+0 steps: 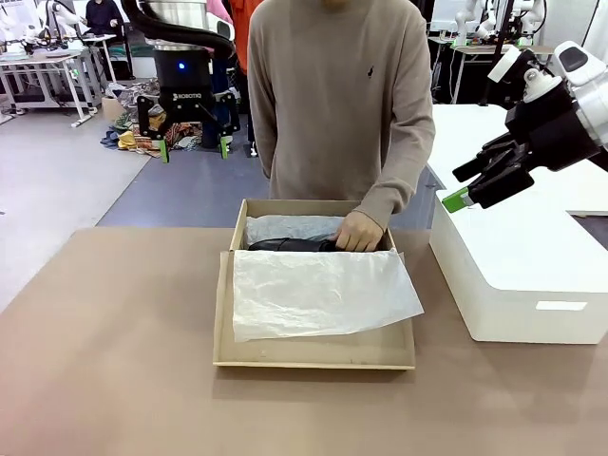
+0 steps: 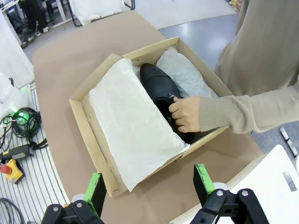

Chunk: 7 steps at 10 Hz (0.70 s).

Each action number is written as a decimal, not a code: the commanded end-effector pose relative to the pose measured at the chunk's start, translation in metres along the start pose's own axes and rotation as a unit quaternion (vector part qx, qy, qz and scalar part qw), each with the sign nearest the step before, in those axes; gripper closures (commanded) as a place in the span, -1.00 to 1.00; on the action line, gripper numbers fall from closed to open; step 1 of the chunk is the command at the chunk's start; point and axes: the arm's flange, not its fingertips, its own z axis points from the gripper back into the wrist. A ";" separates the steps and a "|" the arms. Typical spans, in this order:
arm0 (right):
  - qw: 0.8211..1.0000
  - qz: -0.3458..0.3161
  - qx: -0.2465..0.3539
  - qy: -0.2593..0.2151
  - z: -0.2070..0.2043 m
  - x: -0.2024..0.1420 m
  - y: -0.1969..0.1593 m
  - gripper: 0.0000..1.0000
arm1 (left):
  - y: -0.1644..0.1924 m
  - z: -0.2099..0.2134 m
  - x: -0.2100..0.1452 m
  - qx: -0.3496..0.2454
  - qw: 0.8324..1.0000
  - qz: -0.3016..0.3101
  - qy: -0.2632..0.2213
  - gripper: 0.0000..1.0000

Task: Pack the shoes into the box.
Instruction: Close the Shoes Box.

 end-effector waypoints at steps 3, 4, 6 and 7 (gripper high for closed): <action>1.000 0.007 0.008 -0.012 -0.001 0.000 -0.003 -1.00 | 0.000 0.003 0.001 0.006 1.000 0.009 0.000 -1.00; 1.000 0.007 0.008 -0.012 -0.001 0.000 -0.003 -1.00 | 0.000 0.003 0.001 0.006 1.000 0.009 0.000 -1.00; 1.000 0.007 0.008 -0.012 -0.001 0.000 -0.003 -1.00 | -0.001 0.000 0.001 0.000 1.000 0.001 0.000 -1.00; 1.000 0.007 0.008 -0.012 -0.001 0.000 -0.003 -1.00 | 0.004 -0.001 -0.002 0.013 0.999 -0.038 -0.022 -1.00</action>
